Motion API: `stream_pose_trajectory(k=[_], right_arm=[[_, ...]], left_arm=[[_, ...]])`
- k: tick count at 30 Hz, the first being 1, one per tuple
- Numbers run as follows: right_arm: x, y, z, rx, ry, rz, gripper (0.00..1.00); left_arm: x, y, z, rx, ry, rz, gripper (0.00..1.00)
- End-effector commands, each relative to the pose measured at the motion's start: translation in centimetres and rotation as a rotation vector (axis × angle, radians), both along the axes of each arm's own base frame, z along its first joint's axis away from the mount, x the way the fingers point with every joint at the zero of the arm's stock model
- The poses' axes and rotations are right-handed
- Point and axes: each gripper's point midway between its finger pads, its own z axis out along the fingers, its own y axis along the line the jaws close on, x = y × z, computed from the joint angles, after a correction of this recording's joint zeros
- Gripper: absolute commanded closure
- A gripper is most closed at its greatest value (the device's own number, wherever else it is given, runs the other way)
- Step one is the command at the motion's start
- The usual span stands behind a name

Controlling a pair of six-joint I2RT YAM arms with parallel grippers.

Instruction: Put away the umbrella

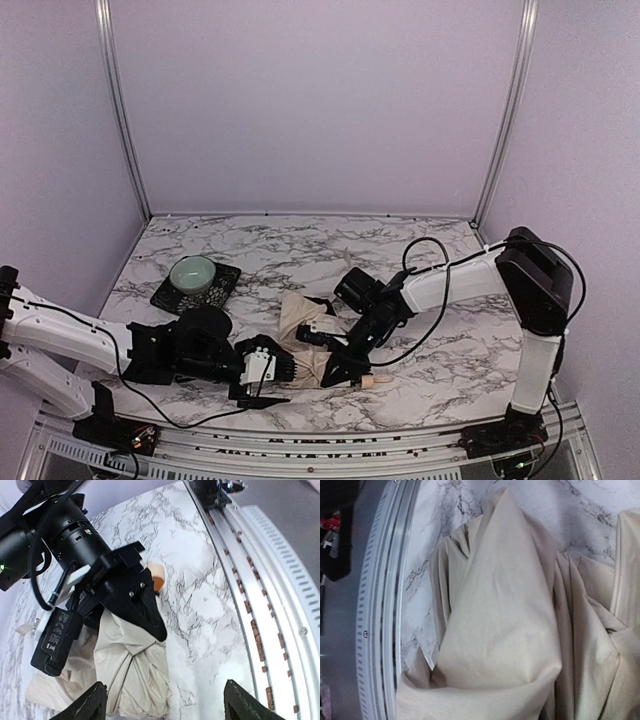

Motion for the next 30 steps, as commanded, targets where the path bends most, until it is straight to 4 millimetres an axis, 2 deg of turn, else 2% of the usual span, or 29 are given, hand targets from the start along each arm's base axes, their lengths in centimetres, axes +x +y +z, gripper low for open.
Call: stream_pose_trajectory(k=[1, 4, 6, 8, 9, 11, 14, 17, 22, 26, 30], right_arm=[[-4.3, -3.0, -2.3, -0.166, 0.389, -0.031, 0.72], [-4.5, -2.6, -3.0, -0.158, 0.440, -0.006, 0.73], [-3.9, -2.4, -3.6, -0.152, 0.451, -0.018, 0.73], [-3.0, -2.0, -3.6, -0.133, 0.448, -0.039, 0.73], [-1.2, -2.2, -3.5, -0.114, 0.445, -0.089, 0.73], [0.4, -2.0, -3.1, -0.089, 0.428, -0.124, 0.71], [1.6, -1.3, -2.1, -0.056, 0.368, -0.123, 0.62], [2.5, -0.8, -0.5, -0.012, 0.330, -0.119, 0.50], [3.9, -1.2, 1.9, 0.035, 0.234, -0.149, 0.22], [6.9, -3.1, 6.5, 0.127, 0.049, -0.258, 0.13], [9.1, -5.1, 11.2, 0.210, -0.261, -0.384, 0.12]], left_arm=[[2.8, -0.3, -1.6, 0.122, -0.277, 0.045, 0.14], [4.3, -1.2, -3.2, 0.200, -0.326, 0.059, 0.11], [4.7, -1.9, -4.7, 0.243, -0.322, 0.056, 0.11], [4.5, -2.4, -5.5, 0.255, -0.280, 0.051, 0.11], [4.2, -2.4, -6.2, 0.271, -0.254, 0.042, 0.11], [4.3, -2.0, -7.6, 0.325, -0.222, 0.054, 0.16], [4.0, -1.1, -9.8, 0.424, -0.139, 0.070, 0.31], [3.6, -0.4, -10.9, 0.494, -0.017, 0.078, 0.51], [1.8, 0.4, -11.9, 0.532, 0.160, 0.023, 0.68], [0.9, 0.8, -11.6, 0.529, 0.322, 0.001, 0.77], [0.4, 1.3, -11.5, 0.549, 0.508, 0.013, 0.82]])
